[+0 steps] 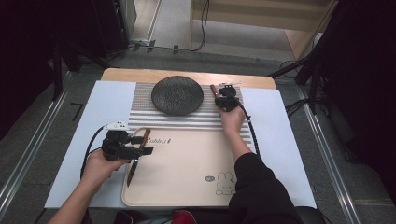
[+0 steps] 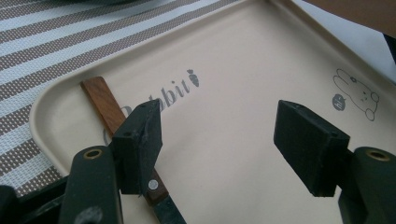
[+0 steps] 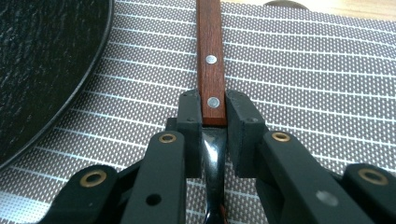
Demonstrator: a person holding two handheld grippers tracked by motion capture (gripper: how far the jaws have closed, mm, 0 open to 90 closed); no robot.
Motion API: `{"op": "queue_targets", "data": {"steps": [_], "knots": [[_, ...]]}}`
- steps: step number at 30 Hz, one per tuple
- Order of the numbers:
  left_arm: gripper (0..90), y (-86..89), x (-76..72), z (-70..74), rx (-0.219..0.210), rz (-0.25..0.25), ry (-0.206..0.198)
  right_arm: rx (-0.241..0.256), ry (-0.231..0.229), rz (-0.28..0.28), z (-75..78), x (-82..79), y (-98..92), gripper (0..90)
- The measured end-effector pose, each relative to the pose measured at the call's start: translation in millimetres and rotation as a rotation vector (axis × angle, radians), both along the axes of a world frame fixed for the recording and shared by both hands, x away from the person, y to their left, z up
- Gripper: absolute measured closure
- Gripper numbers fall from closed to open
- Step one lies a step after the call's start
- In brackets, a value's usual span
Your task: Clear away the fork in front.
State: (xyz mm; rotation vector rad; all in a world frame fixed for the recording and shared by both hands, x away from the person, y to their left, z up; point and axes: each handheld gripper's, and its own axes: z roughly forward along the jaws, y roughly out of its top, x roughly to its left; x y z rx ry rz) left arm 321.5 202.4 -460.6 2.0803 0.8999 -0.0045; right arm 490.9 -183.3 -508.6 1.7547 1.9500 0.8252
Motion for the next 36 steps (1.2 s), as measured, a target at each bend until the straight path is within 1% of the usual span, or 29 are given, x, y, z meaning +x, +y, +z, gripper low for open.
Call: {"op": "queue_targets", "data": {"steps": [4, 10, 13, 16, 20, 24, 27, 32, 36], "knots": [[32.9, -0.2, 0.3, -0.2, -0.002, -0.001, 0.002, 0.001, 0.010, 0.008, 2.7, -0.1, -4.1, 75.0], [32.9, -0.6, 0.4, -0.7, 0.001, 0.002, 0.001, 0.019, -0.010, 0.026, 10.9, -1.6, -8.5, 75.1], [32.9, -0.5, 0.6, -0.7, 0.005, 0.003, 0.002, 0.019, -0.013, 0.037, 14.5, -2.3, -10.2, 75.1], [32.9, -0.8, 0.6, -0.8, 0.004, 0.002, 0.002, 0.030, -0.015, 0.042, 17.8, -3.4, -11.5, 75.1], [32.9, -0.8, 1.0, -1.1, 0.003, 0.003, 0.005, 0.037, -0.027, 0.056, 23.6, -5.5, -12.8, 75.1], [32.9, -1.3, 1.1, -1.4, 0.002, 0.002, 0.007, 0.056, -0.035, 0.070, 30.4, -8.6, -14.4, 75.1], [32.9, -1.5, 1.1, -1.4, 0.002, 0.002, 0.007, 0.066, -0.035, 0.095, 33.5, -10.7, -15.7, 75.1], [32.9, -0.6, 1.6, -1.0, 0.003, 0.005, 0.011, 0.078, -0.047, 0.118, 41.0, -14.8, -16.5, 75.1], [32.9, -0.7, 1.6, -1.0, 0.005, 0.006, 0.012, 0.077, -0.057, 0.148, 47.3, -18.9, -16.3, 75.1]]}}
